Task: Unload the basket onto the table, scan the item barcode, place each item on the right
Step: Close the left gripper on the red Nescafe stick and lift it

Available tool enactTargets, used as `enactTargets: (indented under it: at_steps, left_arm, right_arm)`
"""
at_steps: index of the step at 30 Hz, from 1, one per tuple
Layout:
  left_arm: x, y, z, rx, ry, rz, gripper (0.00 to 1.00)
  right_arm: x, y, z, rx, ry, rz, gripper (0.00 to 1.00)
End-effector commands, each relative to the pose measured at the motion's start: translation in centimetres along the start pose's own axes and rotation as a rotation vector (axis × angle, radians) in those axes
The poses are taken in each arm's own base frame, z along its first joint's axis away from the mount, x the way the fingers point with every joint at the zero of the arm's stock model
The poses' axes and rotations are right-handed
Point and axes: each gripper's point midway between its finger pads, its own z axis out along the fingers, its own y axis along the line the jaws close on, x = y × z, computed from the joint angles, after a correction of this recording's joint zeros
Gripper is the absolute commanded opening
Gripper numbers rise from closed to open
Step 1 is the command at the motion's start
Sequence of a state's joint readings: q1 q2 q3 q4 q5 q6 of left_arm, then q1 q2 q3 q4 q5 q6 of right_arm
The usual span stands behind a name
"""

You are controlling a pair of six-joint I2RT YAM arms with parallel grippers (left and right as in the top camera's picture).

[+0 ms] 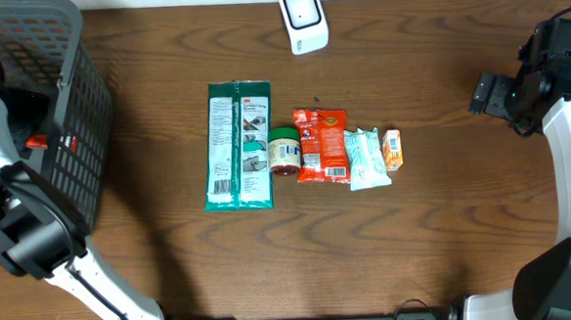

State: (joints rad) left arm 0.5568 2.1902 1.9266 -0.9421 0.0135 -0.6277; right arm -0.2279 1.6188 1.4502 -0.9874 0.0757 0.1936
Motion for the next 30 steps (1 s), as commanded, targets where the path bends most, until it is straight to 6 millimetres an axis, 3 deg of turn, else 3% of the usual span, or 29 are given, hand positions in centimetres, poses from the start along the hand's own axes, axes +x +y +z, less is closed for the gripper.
enactTargets:
  at_steps: [1,13,19,23,25,27,30]
  left_arm:
    - [0.5,0.3,2.1,-0.028,0.03,0.012,0.78]
    - [2.2,1.6,6.8,-0.102,0.107,0.018,0.77]
    - [1.9,2.2,6.8,-0.138,0.085,0.023,0.56]
    - [2.1,2.4,6.8,-0.143,0.096,0.046,0.22]
    - [1.9,2.4,6.4,-0.138,0.092,0.07,0.08]
    - [1.2,2.4,5.1,-0.126,0.076,0.059,0.07]
    - [-0.6,1.9,0.9,-0.077,0.005,0.047,0.07]
  right_arm:
    - [-0.3,-0.1,-0.3,0.003,-0.011,0.001,0.99]
    - [-0.3,-0.1,-0.3,0.003,-0.011,0.001,0.99]
    - [-0.3,-0.1,-0.3,0.003,-0.011,0.001,0.99]
    - [-0.3,-0.1,-0.3,0.003,-0.011,0.001,0.99]
    - [-0.3,-0.1,-0.3,0.003,-0.011,0.001,0.99]
    - [-0.3,-0.1,-0.3,0.003,-0.011,0.001,0.99]
    - [-0.3,-0.1,-0.3,0.003,-0.011,0.001,0.99]
